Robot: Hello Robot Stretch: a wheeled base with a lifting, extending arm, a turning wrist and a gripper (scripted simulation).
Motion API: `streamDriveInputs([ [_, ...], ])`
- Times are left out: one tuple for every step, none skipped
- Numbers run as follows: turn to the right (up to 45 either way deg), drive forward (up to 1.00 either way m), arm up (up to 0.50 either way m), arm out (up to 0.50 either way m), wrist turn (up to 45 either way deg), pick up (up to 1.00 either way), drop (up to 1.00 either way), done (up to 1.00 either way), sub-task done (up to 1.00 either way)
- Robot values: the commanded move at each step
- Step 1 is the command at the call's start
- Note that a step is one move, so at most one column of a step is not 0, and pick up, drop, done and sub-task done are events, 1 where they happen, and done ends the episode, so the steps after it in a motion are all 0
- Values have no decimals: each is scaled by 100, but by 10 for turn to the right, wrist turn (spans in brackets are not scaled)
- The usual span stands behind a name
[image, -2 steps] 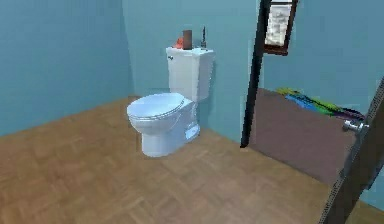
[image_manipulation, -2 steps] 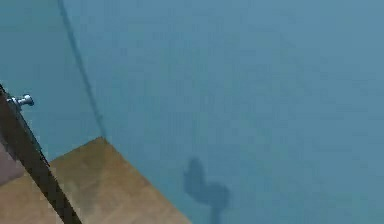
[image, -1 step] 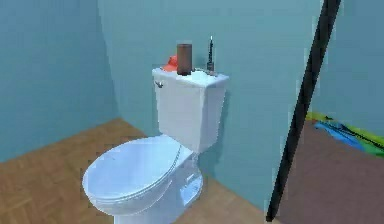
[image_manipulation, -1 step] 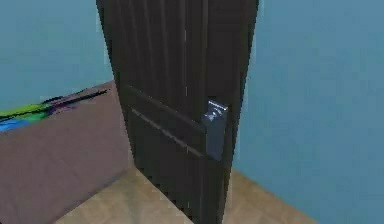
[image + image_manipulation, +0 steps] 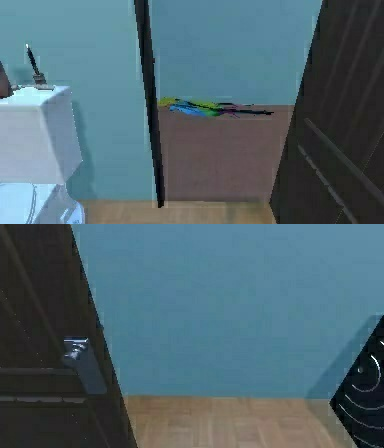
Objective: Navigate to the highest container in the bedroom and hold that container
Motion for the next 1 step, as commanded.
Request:
streamDriveInputs([
  [0,50,0,0,0,0,0,0,0],
])
